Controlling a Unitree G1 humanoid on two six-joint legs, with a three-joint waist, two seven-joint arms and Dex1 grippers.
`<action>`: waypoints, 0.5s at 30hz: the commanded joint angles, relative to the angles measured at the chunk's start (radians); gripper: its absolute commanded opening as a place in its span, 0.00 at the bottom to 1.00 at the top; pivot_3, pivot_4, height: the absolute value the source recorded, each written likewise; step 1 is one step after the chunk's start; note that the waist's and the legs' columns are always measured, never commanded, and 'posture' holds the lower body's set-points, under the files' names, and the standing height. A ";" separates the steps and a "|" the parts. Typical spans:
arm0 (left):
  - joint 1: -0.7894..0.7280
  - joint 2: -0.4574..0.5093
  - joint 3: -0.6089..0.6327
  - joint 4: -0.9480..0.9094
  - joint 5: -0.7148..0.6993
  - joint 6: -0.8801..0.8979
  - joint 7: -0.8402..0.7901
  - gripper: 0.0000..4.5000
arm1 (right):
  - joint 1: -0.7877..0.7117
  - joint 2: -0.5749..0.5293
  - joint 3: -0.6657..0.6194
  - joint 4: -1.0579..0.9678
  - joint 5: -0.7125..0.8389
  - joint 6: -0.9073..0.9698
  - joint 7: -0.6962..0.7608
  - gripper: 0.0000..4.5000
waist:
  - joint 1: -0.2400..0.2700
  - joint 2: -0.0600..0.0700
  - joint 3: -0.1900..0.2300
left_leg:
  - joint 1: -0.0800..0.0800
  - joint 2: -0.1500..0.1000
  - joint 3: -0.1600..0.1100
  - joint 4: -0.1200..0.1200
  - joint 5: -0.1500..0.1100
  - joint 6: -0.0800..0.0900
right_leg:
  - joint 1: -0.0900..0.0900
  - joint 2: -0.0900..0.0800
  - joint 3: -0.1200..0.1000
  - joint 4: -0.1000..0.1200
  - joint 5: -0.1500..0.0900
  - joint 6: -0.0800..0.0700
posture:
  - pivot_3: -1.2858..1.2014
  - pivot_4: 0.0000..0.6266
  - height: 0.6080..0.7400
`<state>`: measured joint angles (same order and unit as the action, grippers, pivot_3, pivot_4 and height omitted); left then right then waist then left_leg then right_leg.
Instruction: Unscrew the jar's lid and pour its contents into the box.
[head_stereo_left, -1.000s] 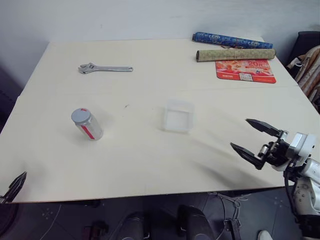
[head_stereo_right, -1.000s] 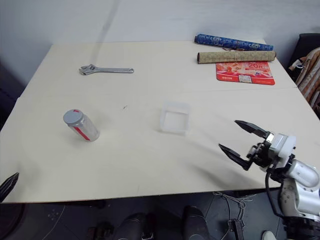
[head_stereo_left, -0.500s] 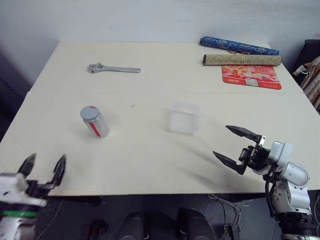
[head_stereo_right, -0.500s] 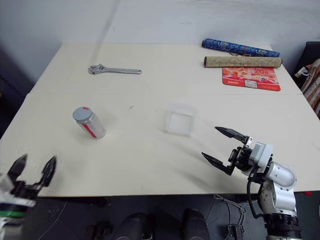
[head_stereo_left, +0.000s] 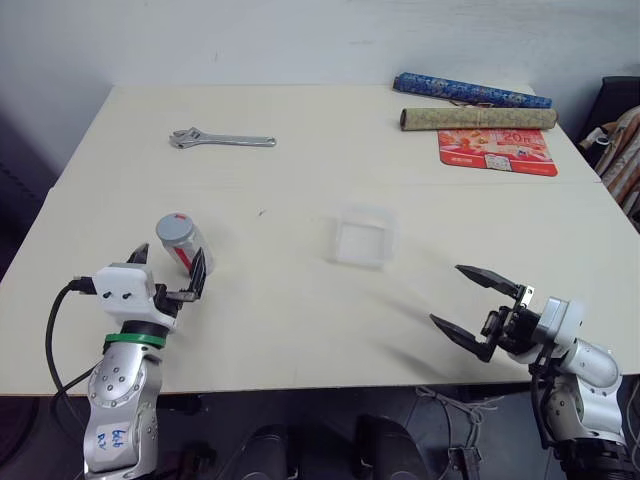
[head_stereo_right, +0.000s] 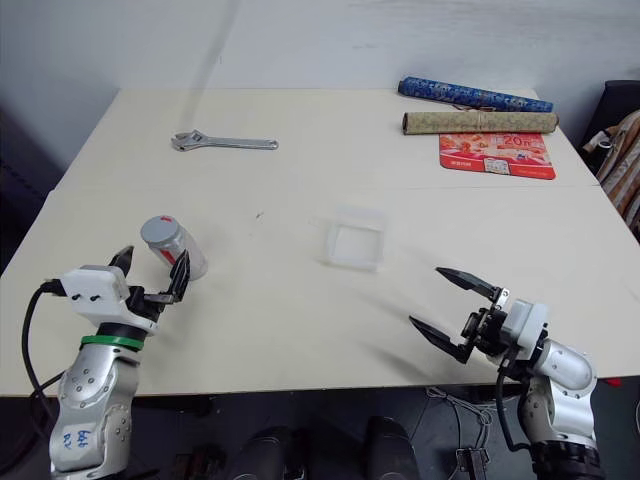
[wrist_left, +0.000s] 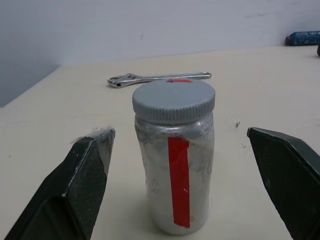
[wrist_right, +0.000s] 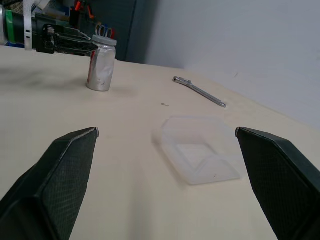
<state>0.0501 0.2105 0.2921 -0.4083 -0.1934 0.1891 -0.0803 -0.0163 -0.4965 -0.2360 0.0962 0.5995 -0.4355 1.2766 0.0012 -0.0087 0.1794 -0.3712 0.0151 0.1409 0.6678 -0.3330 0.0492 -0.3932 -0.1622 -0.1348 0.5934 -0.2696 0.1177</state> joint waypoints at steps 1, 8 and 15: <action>-0.056 -0.005 -0.018 0.040 0.042 -0.018 0.034 1.00 | 0.015 0.008 -0.003 -0.069 0.006 -0.002 -0.024 1.00 | 0.001 0.000 0.000 | 0.000 0.000 0.000 0.000 0.000 0.000 | 0.000 0.000 0.000 0.000 0.000 0.000 | 0.52 0.24 1.00; -0.156 0.003 -0.023 0.160 0.047 -0.041 0.028 1.00 | 0.044 0.004 0.010 -0.167 -0.005 0.040 -0.096 1.00 | 0.002 0.000 0.000 | 0.000 0.000 0.000 0.000 0.000 -0.001 | 0.000 0.000 0.000 0.001 0.000 0.000 | 0.52 0.24 1.00; -0.222 0.017 -0.025 0.293 0.056 -0.099 0.014 1.00 | 0.057 -0.014 0.014 -0.297 -0.014 0.123 -0.190 1.00 | 0.003 0.000 0.000 | 0.000 0.000 0.000 0.000 0.000 -0.001 | -0.001 -0.001 0.000 0.000 0.000 0.000 | 0.52 0.24 1.00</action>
<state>-0.1591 0.2143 0.2632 -0.1115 -0.1477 0.1232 -0.0612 0.0353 -0.4990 -0.2058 -0.1586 0.5790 -0.3212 1.1057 0.0038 -0.0087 0.1794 -0.3714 0.0151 0.1409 0.6677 -0.3335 0.0482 -0.3938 -0.1629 -0.1348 0.5940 -0.2696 0.1177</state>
